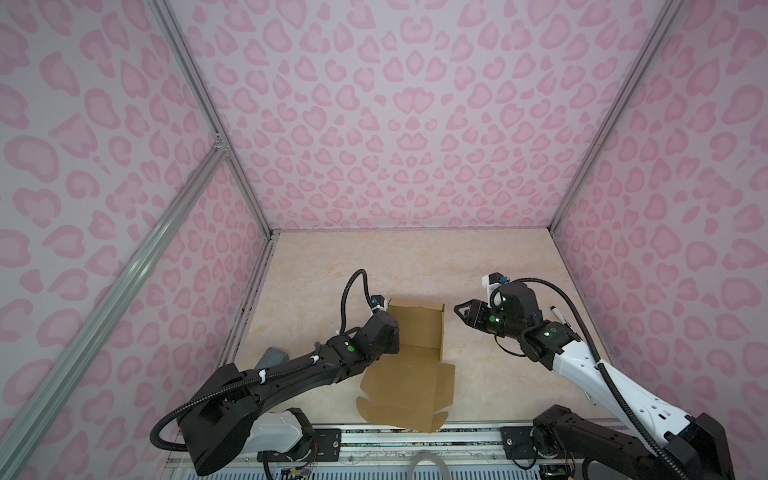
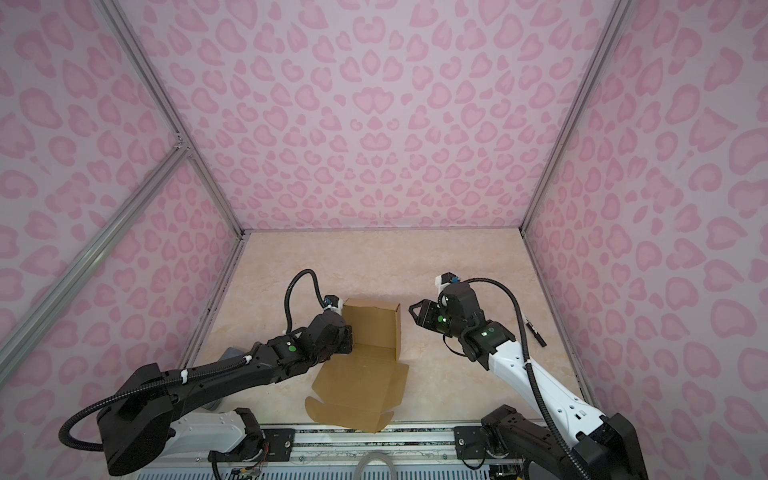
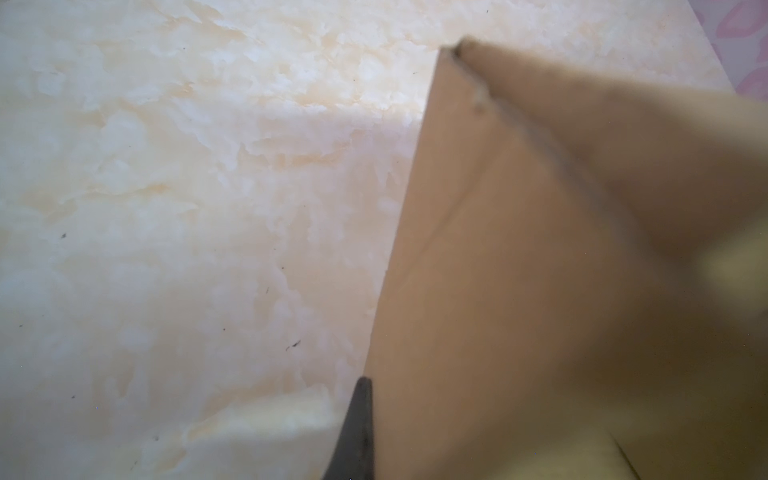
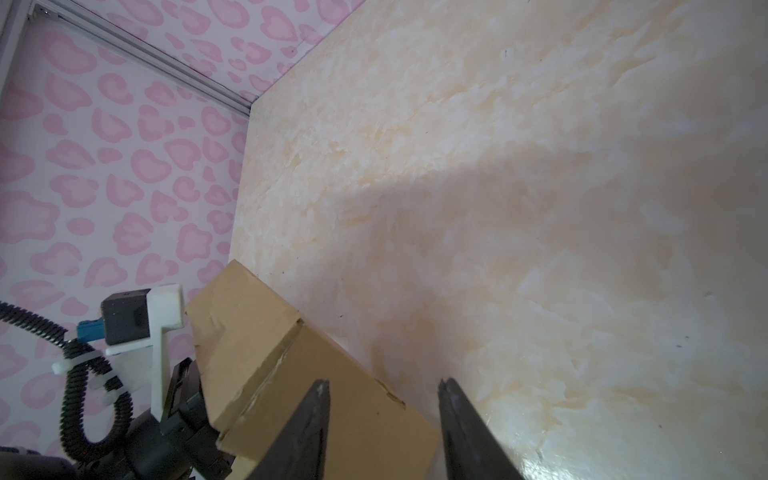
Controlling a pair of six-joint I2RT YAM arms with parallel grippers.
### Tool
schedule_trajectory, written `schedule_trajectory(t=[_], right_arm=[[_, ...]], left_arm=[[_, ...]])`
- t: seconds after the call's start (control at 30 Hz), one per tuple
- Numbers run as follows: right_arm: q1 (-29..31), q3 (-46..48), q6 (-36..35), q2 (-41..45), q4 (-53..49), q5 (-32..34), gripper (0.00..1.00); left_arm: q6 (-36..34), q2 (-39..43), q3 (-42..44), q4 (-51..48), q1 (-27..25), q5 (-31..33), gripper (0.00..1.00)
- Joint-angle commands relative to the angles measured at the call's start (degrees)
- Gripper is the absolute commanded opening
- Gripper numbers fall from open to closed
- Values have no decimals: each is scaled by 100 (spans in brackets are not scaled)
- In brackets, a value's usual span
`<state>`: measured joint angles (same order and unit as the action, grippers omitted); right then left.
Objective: Fold the paper box
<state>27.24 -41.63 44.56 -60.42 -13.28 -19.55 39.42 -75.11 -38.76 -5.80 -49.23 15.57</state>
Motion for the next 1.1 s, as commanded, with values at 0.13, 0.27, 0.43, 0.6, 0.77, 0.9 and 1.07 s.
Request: schedule_trajectory(t=[0.13, 0.27, 0.43, 0.6, 0.77, 0.9, 1.07], right_arm=[[-7, -7, -34, -5, -61, -126, 46], [-8, -6, -9, -40, -30, -193, 46], [9, 2, 1, -57, -27, -213, 46], [261, -276, -565, -98, -374, -145, 49], [730, -812, -1392, -136, -880, 22, 54], [1237, -1358, -2116, -250, -1560, 516, 57], [1737, -1710, -2612, -418, -2163, 1417, 59]], left_arm=[[51, -148, -180, -340, 109, -479, 21], [-54, -185, -348, -482, 156, -615, 27], [-130, -205, -446, -551, 230, -759, 29], [-250, -139, -550, -586, 262, -879, 31], [-656, -328, -818, -648, 334, -1180, 35], [-829, -392, -931, -606, 361, -1261, 46], [-907, -152, -903, -680, 448, -1135, 62]])
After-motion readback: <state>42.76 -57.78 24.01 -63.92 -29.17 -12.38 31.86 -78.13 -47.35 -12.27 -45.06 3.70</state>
